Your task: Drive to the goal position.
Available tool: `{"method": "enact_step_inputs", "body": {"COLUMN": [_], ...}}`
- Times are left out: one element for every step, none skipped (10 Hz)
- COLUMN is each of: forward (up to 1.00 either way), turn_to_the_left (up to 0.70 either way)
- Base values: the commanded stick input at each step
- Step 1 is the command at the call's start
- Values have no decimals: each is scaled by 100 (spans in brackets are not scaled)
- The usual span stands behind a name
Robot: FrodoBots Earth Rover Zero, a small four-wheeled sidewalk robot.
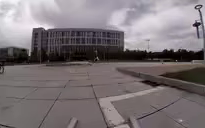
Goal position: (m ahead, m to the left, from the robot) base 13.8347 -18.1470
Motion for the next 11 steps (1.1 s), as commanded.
{"method": "enact_step_inputs", "body": {"forward": [70,70,70,70,70,70,70,70,70,70,70], "turn_to_the_left": [1,1,1,1,1,1,1,1,1,1,1]}}
